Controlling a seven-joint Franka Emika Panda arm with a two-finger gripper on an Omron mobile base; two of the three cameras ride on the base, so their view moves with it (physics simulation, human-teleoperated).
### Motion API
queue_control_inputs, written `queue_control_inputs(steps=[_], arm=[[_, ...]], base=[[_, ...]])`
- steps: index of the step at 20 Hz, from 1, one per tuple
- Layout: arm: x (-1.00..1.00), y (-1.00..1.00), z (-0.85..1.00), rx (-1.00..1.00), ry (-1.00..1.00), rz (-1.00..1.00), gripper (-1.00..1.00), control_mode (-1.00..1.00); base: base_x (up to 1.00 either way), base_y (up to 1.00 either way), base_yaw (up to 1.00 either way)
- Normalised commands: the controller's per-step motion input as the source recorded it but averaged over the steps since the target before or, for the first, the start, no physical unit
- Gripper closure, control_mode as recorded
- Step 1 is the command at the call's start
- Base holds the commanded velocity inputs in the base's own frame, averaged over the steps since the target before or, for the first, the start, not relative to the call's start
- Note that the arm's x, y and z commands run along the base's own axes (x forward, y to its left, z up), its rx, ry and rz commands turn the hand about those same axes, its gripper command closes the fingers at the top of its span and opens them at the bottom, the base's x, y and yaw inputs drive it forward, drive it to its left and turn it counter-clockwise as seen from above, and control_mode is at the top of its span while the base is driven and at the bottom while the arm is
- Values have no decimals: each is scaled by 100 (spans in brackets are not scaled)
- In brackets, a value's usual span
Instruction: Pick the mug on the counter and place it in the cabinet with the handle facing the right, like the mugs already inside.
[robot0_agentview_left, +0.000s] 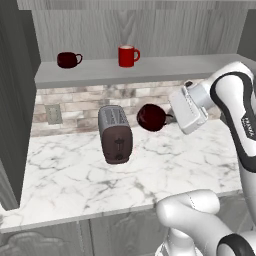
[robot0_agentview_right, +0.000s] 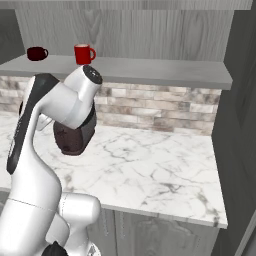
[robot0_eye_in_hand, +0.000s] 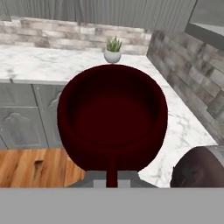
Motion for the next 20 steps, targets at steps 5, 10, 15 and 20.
queue_control_inputs(steps=[5,10,15,20], arm=[[10,5,15,2,-1,0,100,-100],[8,0,10,3,1,-1,100,-100],[6,0,8,3,2,0,100,-100],[12,0,6,3,3,2,100,-100]], base=[[0,0,0],[0,0,0],[0,0,0],[0,0,0]])
